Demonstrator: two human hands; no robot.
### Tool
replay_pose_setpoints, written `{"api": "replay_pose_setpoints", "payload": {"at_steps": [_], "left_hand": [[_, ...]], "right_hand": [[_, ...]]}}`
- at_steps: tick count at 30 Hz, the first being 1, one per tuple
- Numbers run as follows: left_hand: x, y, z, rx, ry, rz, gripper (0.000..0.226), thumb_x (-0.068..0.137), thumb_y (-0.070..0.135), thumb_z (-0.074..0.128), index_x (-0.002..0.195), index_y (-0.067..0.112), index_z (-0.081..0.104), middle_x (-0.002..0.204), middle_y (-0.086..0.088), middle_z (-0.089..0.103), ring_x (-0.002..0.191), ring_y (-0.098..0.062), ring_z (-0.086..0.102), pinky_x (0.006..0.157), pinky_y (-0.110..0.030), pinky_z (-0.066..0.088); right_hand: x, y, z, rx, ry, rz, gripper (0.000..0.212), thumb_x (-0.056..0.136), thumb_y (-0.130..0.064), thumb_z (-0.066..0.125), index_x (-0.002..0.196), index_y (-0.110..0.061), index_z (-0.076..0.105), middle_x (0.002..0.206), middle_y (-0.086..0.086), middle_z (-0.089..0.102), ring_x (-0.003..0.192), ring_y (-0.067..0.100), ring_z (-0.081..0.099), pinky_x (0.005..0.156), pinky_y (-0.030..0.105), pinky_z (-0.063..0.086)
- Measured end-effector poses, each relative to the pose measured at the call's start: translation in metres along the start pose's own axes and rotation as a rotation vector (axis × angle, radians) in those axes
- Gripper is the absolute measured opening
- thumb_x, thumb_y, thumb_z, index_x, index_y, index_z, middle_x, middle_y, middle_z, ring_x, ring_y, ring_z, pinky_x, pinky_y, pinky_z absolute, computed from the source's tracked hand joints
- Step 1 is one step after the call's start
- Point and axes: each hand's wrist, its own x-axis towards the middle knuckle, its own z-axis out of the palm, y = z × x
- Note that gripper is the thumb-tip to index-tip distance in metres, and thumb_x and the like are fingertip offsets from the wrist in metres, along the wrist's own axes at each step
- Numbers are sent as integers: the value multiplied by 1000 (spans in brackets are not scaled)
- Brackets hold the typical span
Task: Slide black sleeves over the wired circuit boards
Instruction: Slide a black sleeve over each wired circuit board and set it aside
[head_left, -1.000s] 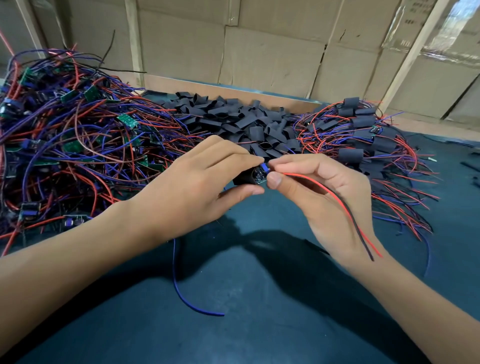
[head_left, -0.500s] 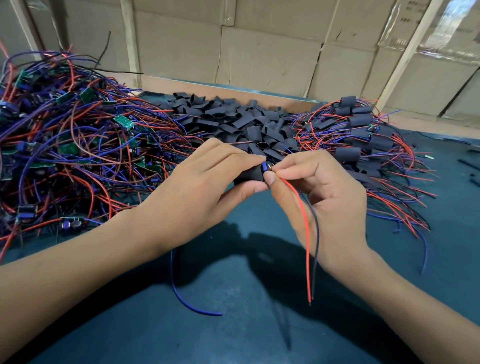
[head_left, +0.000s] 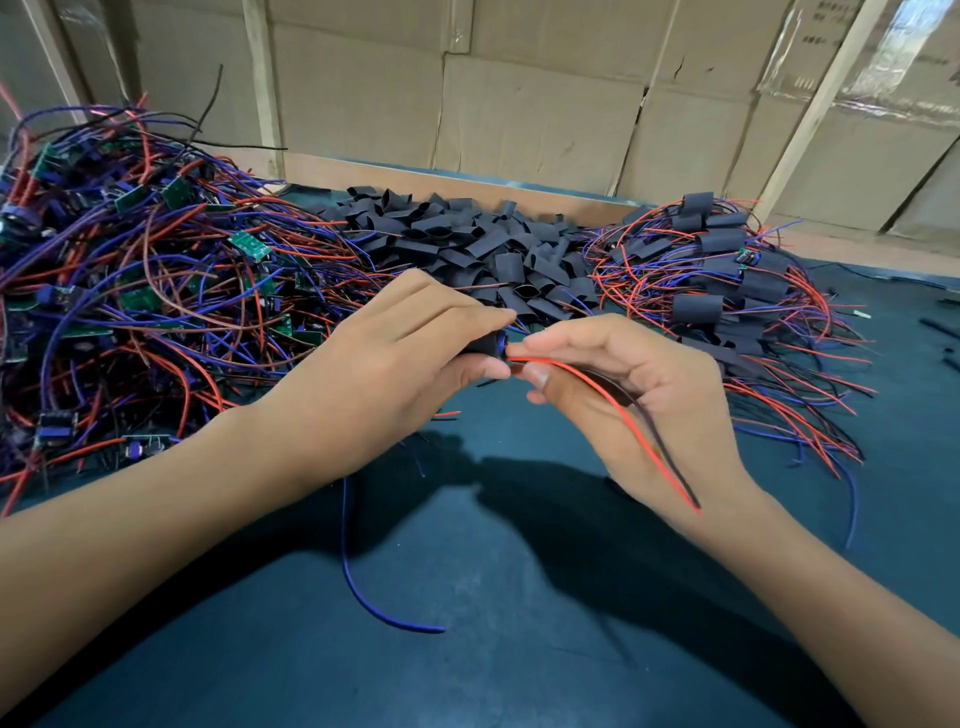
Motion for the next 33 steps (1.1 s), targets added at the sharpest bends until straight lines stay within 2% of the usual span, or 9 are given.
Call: {"api": "replay_pose_setpoints", "payload": {"at_steps": [6,12,14,17,20,24,27,30,33], "left_hand": [[1,-2,-3,5,3,38,41,97,26,67,123,-5,65,109,-12,69,94,-34,63,95,-38,49],[0,-3,-2,-40,-4,90,36,98,10,64,127,-11,60,110,-16,69,89,-37,63,87,-45,52],[1,-2,-2,-53,-1,90,35,99,10,62,128,-11,59,110,-18,68,89,-37,62,86,-44,53],[0,0,-4,-85,-8,73,37,101,11,59,131,-10,57,115,-18,67,94,-35,65,88,-44,54],[-1,0,-6,-113,-41,92,39,102,9,56,136,-11,51,121,-19,65,102,-34,65,92,-42,53],[1,0,-6,-83,-103,136,46,101,7,58,140,-13,44,122,-19,63,98,-35,59,96,-40,48],[1,0,-5,-118,-148,88,54,102,15,59,145,-9,39,124,-13,62,104,-33,57,100,-42,45],[0,-2,-5,-144,-158,-9,60,94,24,69,142,-4,48,120,-11,65,107,-32,58,102,-39,44],[-1,-4,-6,-122,-130,-90,45,88,18,74,128,-1,64,120,-12,67,107,-34,62,99,-40,48]], "right_hand": [[7,-2,-5,254,-12,169,17,91,4,70,106,-4,68,102,9,78,92,29,76,72,36,62],[5,1,-2,299,-44,200,17,92,4,68,107,-5,69,103,10,78,91,30,77,68,34,62],[6,0,-1,388,-50,260,18,92,2,67,107,-6,70,105,12,77,93,32,76,68,34,62],[7,-2,-1,552,-66,360,19,86,-4,72,104,-9,75,107,17,76,92,33,76,67,33,61],[8,-3,-1,579,-107,359,19,84,-7,72,102,-11,77,107,19,76,91,32,76,68,31,61],[11,-1,-5,507,-115,361,16,88,-1,70,102,-7,75,106,20,75,94,36,75,72,33,61],[8,3,-6,367,-105,306,17,91,1,69,97,-14,77,103,14,77,96,33,76,72,35,62],[2,5,2,173,-58,95,14,91,0,71,100,-11,75,101,6,79,93,25,76,75,32,62],[-2,5,9,-15,-30,-67,15,94,-4,69,105,-12,75,102,-3,78,90,17,76,82,31,60]]}}
